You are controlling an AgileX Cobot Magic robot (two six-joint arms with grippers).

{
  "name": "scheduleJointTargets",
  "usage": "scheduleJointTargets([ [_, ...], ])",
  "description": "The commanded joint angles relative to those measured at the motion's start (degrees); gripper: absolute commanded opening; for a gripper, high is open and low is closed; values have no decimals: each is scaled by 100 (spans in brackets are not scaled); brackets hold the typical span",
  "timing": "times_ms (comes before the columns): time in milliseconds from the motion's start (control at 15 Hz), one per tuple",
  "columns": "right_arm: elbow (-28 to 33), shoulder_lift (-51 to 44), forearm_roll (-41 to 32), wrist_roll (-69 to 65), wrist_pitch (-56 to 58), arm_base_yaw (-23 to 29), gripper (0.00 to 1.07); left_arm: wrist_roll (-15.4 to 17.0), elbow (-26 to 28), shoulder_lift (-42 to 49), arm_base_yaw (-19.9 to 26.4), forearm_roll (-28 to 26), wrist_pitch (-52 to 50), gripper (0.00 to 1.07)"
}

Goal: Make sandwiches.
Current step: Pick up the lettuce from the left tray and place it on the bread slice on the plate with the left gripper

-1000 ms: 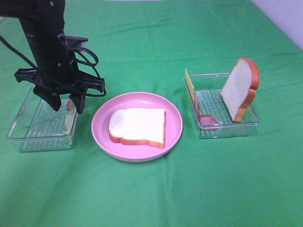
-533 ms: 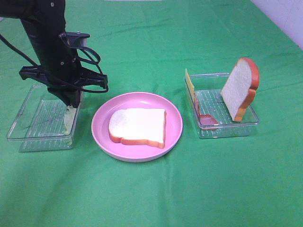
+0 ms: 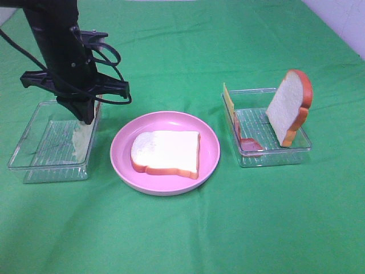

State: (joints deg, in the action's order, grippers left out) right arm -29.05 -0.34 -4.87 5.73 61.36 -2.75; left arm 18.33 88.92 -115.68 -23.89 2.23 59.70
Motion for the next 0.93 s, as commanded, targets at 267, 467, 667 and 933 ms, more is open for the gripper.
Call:
scheduleJointTargets([
  [267, 11, -80, 0, 52, -69, -23, 73, -894, 796, 0, -29, -1553, 561, 0],
  [467, 11, -80, 0, 52, -69, -23, 73, -1461, 882, 0, -29, -2527, 395, 0],
  [667, 11, -80, 0, 52, -69, -23, 73, -2183, 882, -11, -29, -3592, -40, 0],
  [933, 11, -80, 0, 52, -69, -23, 73, -3277, 882, -52, -212, -4905, -699, 0],
])
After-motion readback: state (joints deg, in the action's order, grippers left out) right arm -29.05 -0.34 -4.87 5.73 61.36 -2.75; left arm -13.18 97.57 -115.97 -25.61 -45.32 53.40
